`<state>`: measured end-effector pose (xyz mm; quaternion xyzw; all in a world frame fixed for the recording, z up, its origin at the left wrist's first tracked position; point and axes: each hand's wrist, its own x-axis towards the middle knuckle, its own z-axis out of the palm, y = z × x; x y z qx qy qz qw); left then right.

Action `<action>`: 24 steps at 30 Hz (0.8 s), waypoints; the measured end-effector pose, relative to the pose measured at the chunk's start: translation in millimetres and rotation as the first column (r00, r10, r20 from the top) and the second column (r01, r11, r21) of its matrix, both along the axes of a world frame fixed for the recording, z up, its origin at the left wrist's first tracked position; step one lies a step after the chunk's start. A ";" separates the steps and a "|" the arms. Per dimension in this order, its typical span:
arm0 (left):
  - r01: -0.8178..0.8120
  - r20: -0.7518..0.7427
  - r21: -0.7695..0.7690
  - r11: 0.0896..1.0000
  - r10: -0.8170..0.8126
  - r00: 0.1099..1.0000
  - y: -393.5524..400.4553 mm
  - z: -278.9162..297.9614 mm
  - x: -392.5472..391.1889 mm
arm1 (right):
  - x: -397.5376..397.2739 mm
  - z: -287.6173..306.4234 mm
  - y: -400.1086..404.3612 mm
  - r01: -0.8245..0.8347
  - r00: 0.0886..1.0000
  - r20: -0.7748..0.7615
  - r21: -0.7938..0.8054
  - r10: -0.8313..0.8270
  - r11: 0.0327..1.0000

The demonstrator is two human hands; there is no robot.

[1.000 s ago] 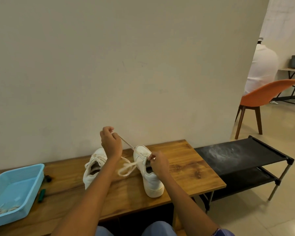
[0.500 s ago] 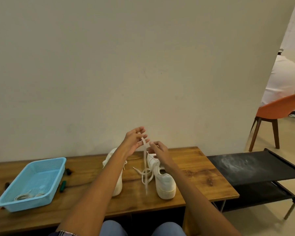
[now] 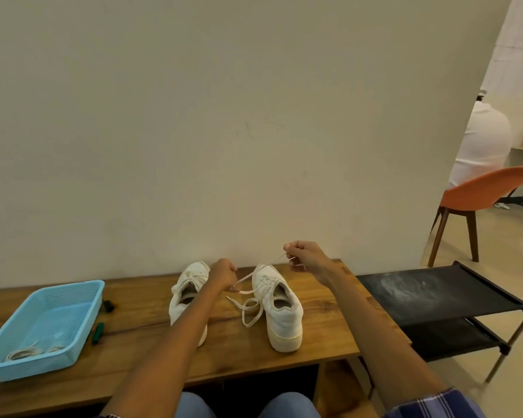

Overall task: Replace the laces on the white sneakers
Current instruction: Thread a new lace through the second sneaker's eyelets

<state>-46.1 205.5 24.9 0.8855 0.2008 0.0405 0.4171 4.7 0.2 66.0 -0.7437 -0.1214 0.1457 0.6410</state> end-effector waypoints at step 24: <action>0.176 0.028 0.028 0.984 -0.177 0.984 -42.7 -0.6 19.5 | 16.3 -57.4 3.8 0.102 0.919 0.385 -0.425 0.078 0.900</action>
